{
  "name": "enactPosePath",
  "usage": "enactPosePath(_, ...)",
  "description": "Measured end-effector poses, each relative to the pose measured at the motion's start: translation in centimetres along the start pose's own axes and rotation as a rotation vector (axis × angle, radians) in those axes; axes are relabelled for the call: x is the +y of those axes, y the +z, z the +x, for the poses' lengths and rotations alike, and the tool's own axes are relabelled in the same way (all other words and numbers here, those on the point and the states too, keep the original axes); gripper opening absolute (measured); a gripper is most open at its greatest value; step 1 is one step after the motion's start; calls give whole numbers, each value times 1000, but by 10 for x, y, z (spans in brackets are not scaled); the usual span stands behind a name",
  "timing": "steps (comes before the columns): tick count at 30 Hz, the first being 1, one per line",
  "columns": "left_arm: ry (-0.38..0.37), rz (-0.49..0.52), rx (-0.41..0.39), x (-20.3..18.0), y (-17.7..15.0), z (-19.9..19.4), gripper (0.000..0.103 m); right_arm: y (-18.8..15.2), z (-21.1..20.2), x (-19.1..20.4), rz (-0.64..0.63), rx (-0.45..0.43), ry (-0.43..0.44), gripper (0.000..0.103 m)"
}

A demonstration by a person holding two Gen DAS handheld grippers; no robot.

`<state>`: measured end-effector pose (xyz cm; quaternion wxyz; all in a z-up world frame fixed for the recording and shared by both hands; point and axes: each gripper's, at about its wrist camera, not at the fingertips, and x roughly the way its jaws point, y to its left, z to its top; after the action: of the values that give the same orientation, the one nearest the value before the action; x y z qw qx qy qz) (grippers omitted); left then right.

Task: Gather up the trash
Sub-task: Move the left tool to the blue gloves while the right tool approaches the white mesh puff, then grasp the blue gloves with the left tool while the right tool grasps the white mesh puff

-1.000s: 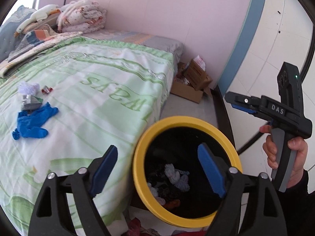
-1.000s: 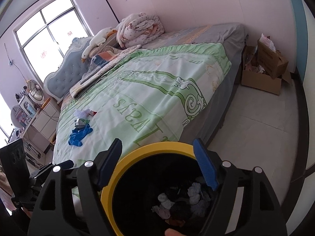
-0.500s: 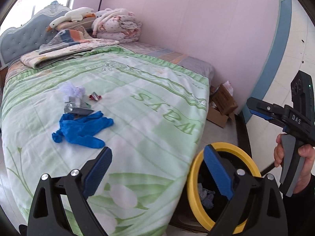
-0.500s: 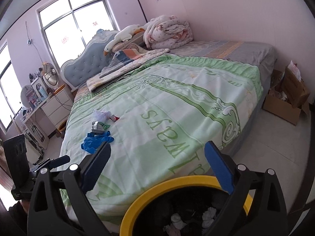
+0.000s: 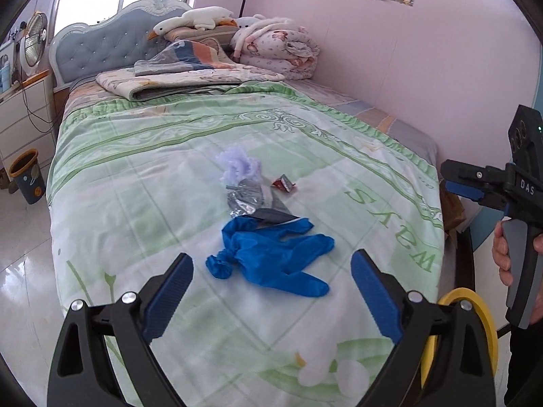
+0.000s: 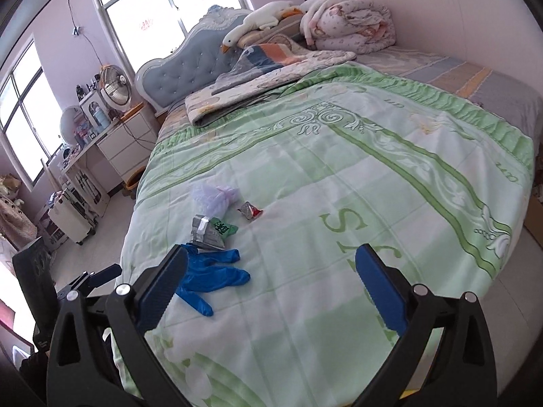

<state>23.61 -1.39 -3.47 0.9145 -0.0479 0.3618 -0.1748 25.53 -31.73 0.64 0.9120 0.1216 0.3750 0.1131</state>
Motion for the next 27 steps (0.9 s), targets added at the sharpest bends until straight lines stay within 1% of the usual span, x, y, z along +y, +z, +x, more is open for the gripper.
enactPosePath(5, -9, -72, 11, 23, 2, 22, 91, 30, 58, 32, -74, 86, 14, 95)
enactPosePath(9, -9, -99, 19, 30, -1, 40, 91, 52, 104, 56, -126, 141, 43, 95)
enactPosePath(12, -25, -117, 26, 32, -2, 51, 91, 64, 137, 73, -151, 186, 69, 95)
enactPosePath(16, -42, -128, 34, 32, -2, 62, 91, 74, 179, 94, -197, 245, 57, 95)
enactPosePath(20, -69, -140, 40, 30, -3, 71, 90, 80, 215, 107, -198, 295, 48, 95)
enactPosePath(27, -104, -150, 47, 29, -7, 79, 90, 79, 256, 114, -202, 354, 15, 95)
